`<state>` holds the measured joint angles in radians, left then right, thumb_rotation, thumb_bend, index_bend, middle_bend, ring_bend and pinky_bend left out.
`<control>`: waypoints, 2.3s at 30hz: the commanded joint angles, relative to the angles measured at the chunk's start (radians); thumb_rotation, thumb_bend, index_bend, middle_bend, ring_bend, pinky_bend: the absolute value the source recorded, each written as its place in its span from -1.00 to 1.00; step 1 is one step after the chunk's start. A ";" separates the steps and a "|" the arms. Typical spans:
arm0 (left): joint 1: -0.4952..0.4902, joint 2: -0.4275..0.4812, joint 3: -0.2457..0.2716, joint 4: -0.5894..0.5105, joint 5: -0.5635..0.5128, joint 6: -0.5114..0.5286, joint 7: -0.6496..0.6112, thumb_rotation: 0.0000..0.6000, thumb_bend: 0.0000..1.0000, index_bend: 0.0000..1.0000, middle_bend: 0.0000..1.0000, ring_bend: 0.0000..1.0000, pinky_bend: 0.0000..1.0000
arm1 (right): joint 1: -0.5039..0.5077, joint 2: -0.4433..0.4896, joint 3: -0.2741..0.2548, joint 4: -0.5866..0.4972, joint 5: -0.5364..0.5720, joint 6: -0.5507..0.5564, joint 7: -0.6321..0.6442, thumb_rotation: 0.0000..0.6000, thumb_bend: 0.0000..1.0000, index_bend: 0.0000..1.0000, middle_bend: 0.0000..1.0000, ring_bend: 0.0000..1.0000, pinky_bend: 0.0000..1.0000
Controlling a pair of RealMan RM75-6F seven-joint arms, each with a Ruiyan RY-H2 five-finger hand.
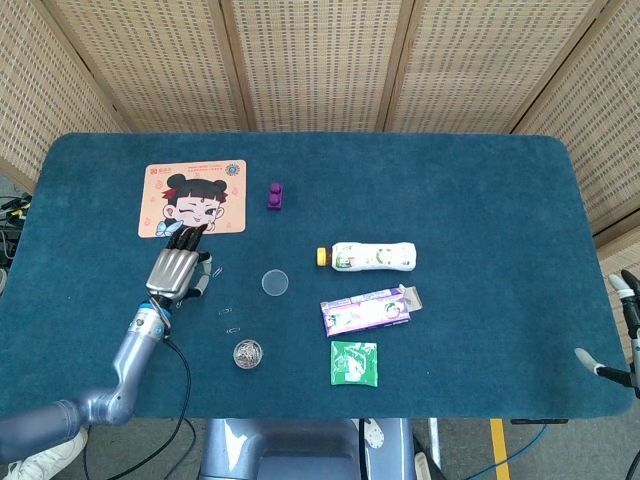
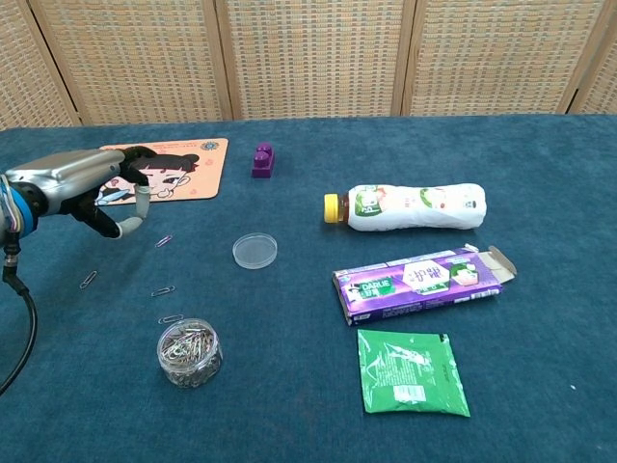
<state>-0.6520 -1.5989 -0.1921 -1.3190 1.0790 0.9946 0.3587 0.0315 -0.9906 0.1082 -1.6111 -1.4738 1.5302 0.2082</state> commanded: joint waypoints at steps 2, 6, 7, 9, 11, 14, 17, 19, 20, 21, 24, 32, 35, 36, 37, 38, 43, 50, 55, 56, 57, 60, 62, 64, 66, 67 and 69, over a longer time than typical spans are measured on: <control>0.019 0.078 0.048 -0.128 0.097 0.044 0.016 1.00 -0.03 0.59 -1.00 -1.00 -1.00 | -0.001 0.000 0.000 0.000 -0.001 0.001 0.001 1.00 -1.00 -1.00 -1.00 -1.00 -1.00; 0.028 0.135 0.099 -0.221 0.186 0.047 0.000 1.00 -0.03 0.59 -1.00 -1.00 -1.00 | -0.001 0.001 0.000 -0.001 0.000 0.001 0.002 1.00 -1.00 -1.00 -1.00 -1.00 -1.00; 0.031 0.151 0.117 -0.247 0.212 0.044 -0.006 1.00 -0.04 0.59 -1.00 -1.00 -1.00 | -0.001 0.002 0.000 0.000 -0.001 0.002 0.003 1.00 -1.00 -1.00 -1.00 -1.00 -1.00; 0.033 0.171 0.144 -0.283 0.249 0.037 -0.014 1.00 -0.04 0.59 -1.00 -1.00 -1.00 | -0.001 0.002 -0.001 -0.001 -0.002 0.003 0.003 1.00 -1.00 -1.00 -1.00 -1.00 -1.00; 0.037 0.186 0.168 -0.310 0.283 0.037 -0.016 1.00 -0.04 0.59 -1.00 -1.00 -1.00 | -0.002 0.002 -0.001 -0.001 -0.003 0.005 0.002 1.00 -1.00 -1.00 -1.00 -1.00 -1.00; 0.047 0.195 0.200 -0.338 0.328 0.045 -0.012 1.00 -0.04 0.59 -1.00 -1.00 -1.00 | -0.003 0.002 -0.002 -0.002 -0.005 0.007 0.002 1.00 -1.00 -1.00 -1.00 -1.00 -1.00; 0.055 0.191 0.222 -0.353 0.349 0.044 -0.021 1.00 -0.04 0.59 -1.00 -1.00 -1.00 | -0.004 0.003 -0.002 -0.003 -0.005 0.008 0.001 1.00 -1.00 -1.00 -1.00 -1.00 -1.00; 0.057 0.186 0.235 -0.354 0.357 0.034 -0.025 1.00 -0.03 0.59 -1.00 -1.00 -1.00 | -0.004 0.003 -0.001 -0.003 -0.004 0.009 0.002 1.00 -1.00 -1.00 -1.00 -1.00 -1.00; 0.056 0.183 0.242 -0.353 0.365 0.028 -0.024 1.00 -0.03 0.59 -1.00 -1.00 -1.00 | -0.004 0.003 -0.001 -0.002 -0.003 0.009 0.003 1.00 -1.00 -1.00 -1.00 -1.00 -1.00; 0.056 0.181 0.246 -0.352 0.371 0.025 -0.022 1.00 -0.03 0.59 -1.00 -1.00 -1.00 | -0.004 0.003 -0.001 -0.002 -0.003 0.008 0.004 1.00 -1.00 -1.00 -1.00 -1.00 -1.00; 0.055 0.169 0.254 -0.346 0.383 0.017 -0.025 1.00 -0.03 0.59 -1.00 -1.00 -1.00 | -0.004 0.003 -0.001 -0.001 -0.003 0.008 0.005 1.00 -1.00 -1.00 -1.00 -1.00 -1.00; 0.046 0.130 0.257 -0.322 0.390 -0.011 -0.024 1.00 -0.04 0.59 -1.00 -1.00 -1.00 | -0.005 0.004 -0.001 0.000 -0.003 0.010 0.009 1.00 -1.00 -1.00 -1.00 -1.00 -1.00; 0.050 0.124 0.257 -0.313 0.391 -0.005 -0.013 1.00 -0.03 0.49 -1.00 -1.00 -1.00 | -0.005 0.005 -0.001 0.001 -0.003 0.009 0.011 1.00 -1.00 -1.00 -1.00 -1.00 -1.00; 0.051 0.122 0.255 -0.310 0.390 -0.003 -0.012 1.00 -0.03 0.44 -1.00 -1.00 -1.00 | -0.005 0.005 -0.001 0.001 -0.003 0.008 0.011 1.00 -1.00 -1.00 -1.00 -1.00 -1.00; 0.052 0.120 0.255 -0.308 0.390 -0.002 -0.011 1.00 -0.03 0.37 -1.00 -1.00 -1.00 | -0.005 0.005 -0.001 0.001 -0.003 0.008 0.011 1.00 -1.00 -1.00 -1.00 -1.00 -1.00; 0.052 0.117 0.254 -0.306 0.390 -0.002 -0.014 1.00 -0.03 0.31 -1.00 -1.00 -1.00 | -0.005 0.005 -0.001 0.001 -0.004 0.008 0.012 1.00 -1.00 -1.00 -1.00 -1.00 -1.00; 0.050 0.096 0.251 -0.289 0.406 -0.002 -0.039 1.00 -0.25 -0.03 -1.00 -1.00 -1.00 | -0.005 0.005 -0.002 0.000 -0.007 0.010 0.010 1.00 -1.00 -1.00 -1.00 -1.00 -1.00; 0.048 0.096 0.248 -0.287 0.435 0.009 -0.105 1.00 -0.70 -0.39 -1.00 -1.00 -1.00 | -0.005 0.004 -0.001 0.000 -0.004 0.009 0.008 1.00 -1.00 -1.00 -1.00 -1.00 -1.00; 0.049 0.118 0.236 -0.299 0.458 0.036 -0.156 1.00 -0.71 -0.40 -1.00 -1.00 -1.00 | -0.006 0.004 -0.001 -0.001 -0.004 0.011 0.008 1.00 -1.00 -1.00 -1.00 -1.00 -1.00; 0.050 0.125 0.232 -0.300 0.462 0.045 -0.166 1.00 -0.71 -0.38 -1.00 -1.00 -1.00 | -0.006 0.005 -0.001 -0.002 -0.004 0.011 0.008 1.00 -1.00 -1.00 -1.00 -1.00 -1.00; 0.052 0.133 0.226 -0.300 0.464 0.054 -0.175 1.00 -0.70 -0.37 -1.00 -1.00 -1.00 | -0.006 0.005 -0.001 -0.002 -0.005 0.011 0.009 1.00 -1.00 -1.00 -1.00 -1.00 -1.00; 0.062 0.178 0.198 -0.289 0.443 0.085 -0.199 1.00 -0.70 -0.34 -1.00 -1.00 -1.00 | -0.005 0.005 -0.002 -0.002 -0.006 0.011 0.009 1.00 -1.00 -1.00 -1.00 -1.00 -1.00; 0.064 0.198 0.188 -0.272 0.426 0.085 -0.209 1.00 -0.70 -0.31 -1.00 -1.00 -1.00 | -0.005 0.005 -0.002 -0.002 -0.007 0.011 0.009 1.00 -1.00 -1.00 -1.00 -1.00 -1.00; 0.068 0.211 0.174 -0.226 0.386 0.075 -0.221 1.00 -0.69 -0.26 -1.00 -1.00 -1.00 | -0.006 0.005 -0.002 -0.003 -0.007 0.012 0.009 1.00 -1.00 -1.00 -1.00 -1.00 -1.00; 0.065 0.212 0.166 -0.167 0.357 0.049 -0.254 1.00 -0.67 -0.19 -1.00 -1.00 -1.00 | -0.006 0.005 -0.002 -0.005 -0.008 0.013 0.007 1.00 -1.00 -1.00 -1.00 -1.00 -1.00; 0.063 0.209 0.163 -0.134 0.345 0.037 -0.269 1.00 -0.65 -0.16 -1.00 -1.00 -1.00 | -0.006 0.005 -0.002 -0.006 -0.009 0.013 0.005 1.00 -1.00 -1.00 -1.00 -1.00 -1.00; 0.062 0.196 0.162 -0.072 0.331 0.017 -0.295 1.00 -0.60 -0.12 -1.00 -1.00 -1.00 | -0.006 0.005 -0.003 -0.007 -0.009 0.012 0.002 1.00 -1.00 -1.00 -1.00 -1.00 -1.00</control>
<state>-0.5891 -1.3969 -0.0188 -1.4658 1.4447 1.0429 0.1056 0.0258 -0.9858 0.1055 -1.6177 -1.4824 1.5427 0.2104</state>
